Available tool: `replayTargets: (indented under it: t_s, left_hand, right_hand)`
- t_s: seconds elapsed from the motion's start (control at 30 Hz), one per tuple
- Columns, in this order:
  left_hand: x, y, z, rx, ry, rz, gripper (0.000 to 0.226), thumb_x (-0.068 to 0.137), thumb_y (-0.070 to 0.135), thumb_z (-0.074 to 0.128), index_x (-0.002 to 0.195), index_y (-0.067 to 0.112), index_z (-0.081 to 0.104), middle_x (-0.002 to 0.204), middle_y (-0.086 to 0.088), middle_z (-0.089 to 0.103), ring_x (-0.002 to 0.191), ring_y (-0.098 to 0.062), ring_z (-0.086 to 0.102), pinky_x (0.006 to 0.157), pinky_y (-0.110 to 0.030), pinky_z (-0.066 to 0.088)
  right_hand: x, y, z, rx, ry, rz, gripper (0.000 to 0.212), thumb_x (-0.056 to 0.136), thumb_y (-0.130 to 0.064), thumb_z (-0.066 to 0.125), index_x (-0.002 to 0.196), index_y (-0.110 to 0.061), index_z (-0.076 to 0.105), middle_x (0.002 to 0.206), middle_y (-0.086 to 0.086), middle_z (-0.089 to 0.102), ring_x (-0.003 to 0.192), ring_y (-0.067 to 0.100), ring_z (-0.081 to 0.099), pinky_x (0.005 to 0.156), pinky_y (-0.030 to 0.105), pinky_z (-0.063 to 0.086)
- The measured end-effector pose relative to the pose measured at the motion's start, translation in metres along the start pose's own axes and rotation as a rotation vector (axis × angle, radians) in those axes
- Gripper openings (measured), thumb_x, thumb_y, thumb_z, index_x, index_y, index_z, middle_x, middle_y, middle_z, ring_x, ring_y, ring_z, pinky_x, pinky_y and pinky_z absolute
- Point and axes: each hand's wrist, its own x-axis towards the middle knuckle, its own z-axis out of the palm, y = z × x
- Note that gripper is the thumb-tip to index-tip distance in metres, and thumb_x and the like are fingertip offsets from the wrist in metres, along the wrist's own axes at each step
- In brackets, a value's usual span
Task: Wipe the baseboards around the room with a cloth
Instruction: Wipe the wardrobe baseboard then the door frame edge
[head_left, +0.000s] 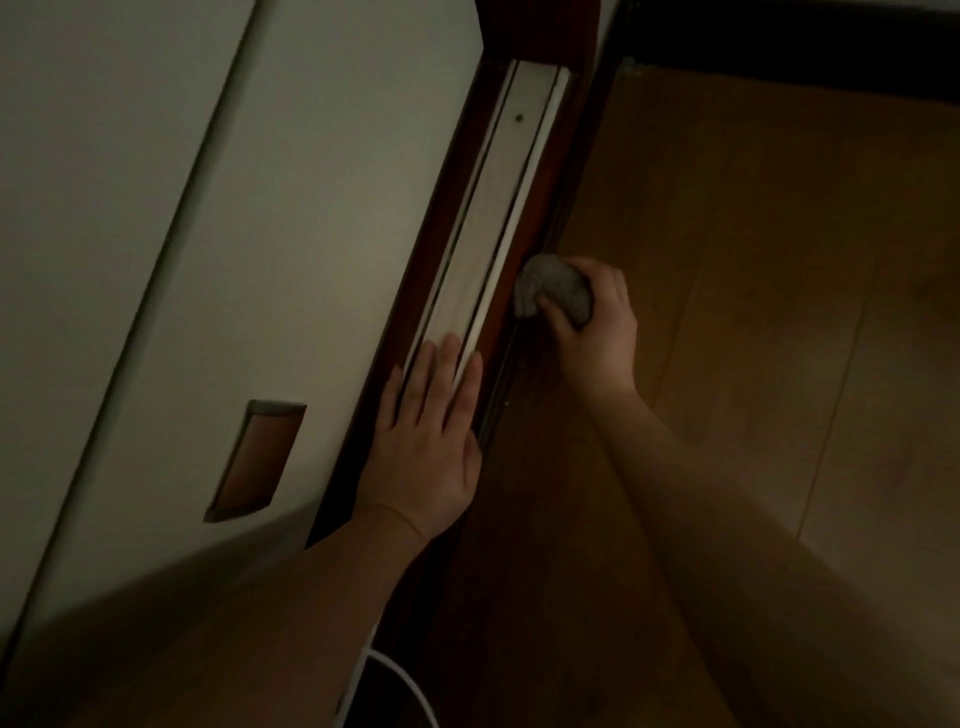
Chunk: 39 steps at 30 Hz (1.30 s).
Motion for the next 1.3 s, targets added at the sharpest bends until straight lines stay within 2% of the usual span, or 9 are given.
replayTargets:
  t_s: [0.13,0.33,0.47,0.53,0.67,0.83,0.93,1.03,1.3]
  left_hand:
    - [-0.001,0.001,0.000,0.009,0.007,0.003,0.069,0.097,0.034,0.027,0.160,0.011,0.008,0.167,-0.014,-0.001,0.154,-0.032,0.002,0.119,-0.058,0.020]
    - [-0.001,0.000,0.002,0.001,0.015,0.004,0.069,0.097,0.035,0.029,0.160,0.012,0.010,0.167,-0.013,0.001,0.154,-0.032,0.005,0.119,-0.058,0.023]
    - [0.000,-0.001,0.001,0.014,0.003,-0.002,0.070,0.097,0.036,0.028,0.160,0.013,0.009,0.167,-0.013,0.000,0.154,-0.031,0.004,0.120,-0.057,0.022]
    - [0.000,-0.002,0.003,0.031,-0.004,-0.003,0.070,0.097,0.036,0.028,0.160,0.013,0.008,0.167,-0.012,0.000,0.154,-0.031,0.002,0.120,-0.056,0.020]
    - [0.001,-0.002,0.004,0.034,0.009,0.004,0.069,0.097,0.035,0.027,0.160,0.011,0.011,0.167,-0.013,0.003,0.154,-0.031,0.005,0.120,-0.057,0.020]
    - [0.000,-0.002,0.005,0.030,0.001,-0.001,0.069,0.097,0.035,0.026,0.160,0.012,0.009,0.167,-0.012,0.002,0.154,-0.030,0.005,0.120,-0.057,0.019]
    - [0.000,-0.003,0.006,0.035,-0.001,0.001,0.069,0.097,0.036,0.025,0.160,0.013,0.007,0.167,-0.012,0.003,0.154,-0.030,0.003,0.121,-0.056,0.016]
    - [0.001,-0.004,0.008,0.046,-0.001,-0.001,0.070,0.097,0.037,0.024,0.160,0.013,0.006,0.167,-0.012,0.001,0.154,-0.029,0.001,0.122,-0.056,0.015]
    - [-0.001,-0.005,0.007,0.029,-0.004,-0.016,0.073,0.097,0.044,0.025,0.160,0.016,0.001,0.168,-0.008,-0.005,0.154,-0.026,-0.005,0.123,-0.053,0.009]
  right_hand:
    - [0.056,0.000,-0.011,-0.044,0.021,0.009,0.042,0.089,-0.017,0.070,0.128,-0.015,0.055,0.119,-0.009,0.047,0.111,0.002,0.047,0.090,0.005,0.037]
    - [0.141,-0.012,-0.014,-0.062,0.167,0.191,0.042,0.090,-0.024,0.068,0.129,-0.017,0.054,0.128,0.003,0.057,0.114,0.014,0.054,0.098,0.027,0.047]
    - [0.158,-0.012,-0.020,-0.079,0.131,0.298,0.045,0.089,-0.031,0.069,0.130,-0.018,0.054,0.128,0.005,0.058,0.116,0.018,0.056,0.099,0.034,0.050]
    - [0.137,-0.004,-0.023,-0.072,0.173,0.265,0.045,0.088,-0.032,0.070,0.128,-0.018,0.055,0.126,0.002,0.058,0.113,0.015,0.057,0.098,0.036,0.051]
    - [0.046,0.019,-0.045,-0.062,0.136,0.171,0.048,0.089,-0.030,0.070,0.133,-0.021,0.052,0.127,-0.006,0.052,0.115,0.007,0.051,0.097,0.022,0.043]
    - [-0.095,0.054,-0.087,-0.175,0.105,0.183,0.059,0.089,-0.028,0.071,0.142,-0.026,0.045,0.125,-0.010,0.045,0.119,0.015,0.047,0.098,0.031,0.042]
    - [-0.148,0.082,-0.099,-0.354,0.040,0.158,0.062,0.088,-0.029,0.072,0.144,-0.022,0.046,0.129,0.003,0.048,0.116,0.023,0.042,0.098,0.045,0.043]
    - [-0.160,0.108,-0.099,-0.519,-0.084,0.078,0.064,0.091,-0.039,0.063,0.149,-0.024,0.039,0.143,0.006,0.043,0.125,0.030,0.038,0.105,0.053,0.041]
    - [-0.155,0.126,-0.092,-0.583,-0.055,-0.075,0.070,0.092,-0.042,0.063,0.152,-0.018,0.035,0.153,0.007,0.039,0.141,0.026,0.034,0.119,0.035,0.023]
